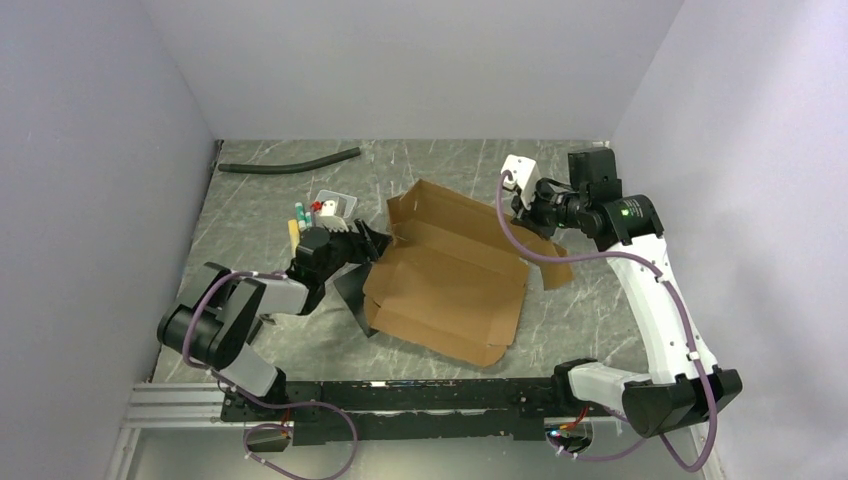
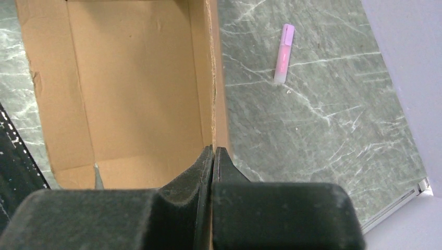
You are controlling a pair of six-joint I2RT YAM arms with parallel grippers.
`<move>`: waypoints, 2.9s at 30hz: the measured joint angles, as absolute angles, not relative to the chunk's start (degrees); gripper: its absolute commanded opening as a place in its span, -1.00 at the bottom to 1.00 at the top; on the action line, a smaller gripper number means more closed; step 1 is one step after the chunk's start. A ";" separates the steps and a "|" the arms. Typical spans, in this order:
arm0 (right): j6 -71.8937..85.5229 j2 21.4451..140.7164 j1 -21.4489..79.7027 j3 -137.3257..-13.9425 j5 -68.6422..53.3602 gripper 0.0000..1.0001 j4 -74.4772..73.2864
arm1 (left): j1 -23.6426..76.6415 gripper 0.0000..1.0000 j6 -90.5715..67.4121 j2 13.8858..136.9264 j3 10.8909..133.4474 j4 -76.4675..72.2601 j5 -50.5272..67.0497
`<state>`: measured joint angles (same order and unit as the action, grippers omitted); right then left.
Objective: Fold the paper box
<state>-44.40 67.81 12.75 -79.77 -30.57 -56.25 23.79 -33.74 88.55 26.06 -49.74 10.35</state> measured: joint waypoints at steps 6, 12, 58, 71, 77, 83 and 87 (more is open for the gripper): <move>-44.38 67.22 12.75 -81.71 -31.16 -1.00 -58.72 | 22.65 0.57 -35.27 92.58 26.06 -58.72 16.16; -44.29 67.02 12.75 -82.98 -32.10 -1.00 -60.42 | 22.11 0.60 -38.37 95.98 26.06 -65.84 19.88; -40.01 73.52 9.61 -105.41 -37.45 -1.00 -68.01 | 11.70 0.68 -43.35 102.26 32.08 -83.81 48.77; -36.71 73.60 6.74 -108.92 -39.27 -1.00 -69.30 | 11.73 -0.74 -44.69 97.45 33.39 -84.27 49.63; -32.71 74.28 5.02 -108.88 -39.18 -1.00 -66.67 | 11.94 -1.00 -43.38 94.65 33.39 -84.44 49.84; -25.34 75.02 1.30 -106.28 -40.27 -1.00 -60.25 | 13.50 -1.00 -38.11 91.61 33.39 -79.50 49.63; -15.79 75.02 -3.60 -100.47 -42.19 -1.00 -52.56 | 15.55 -1.00 -31.97 88.12 33.32 -73.21 47.86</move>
<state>-15.79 75.02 -3.60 -100.47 -42.19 -52.56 15.55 -31.97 88.12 33.32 -73.21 47.86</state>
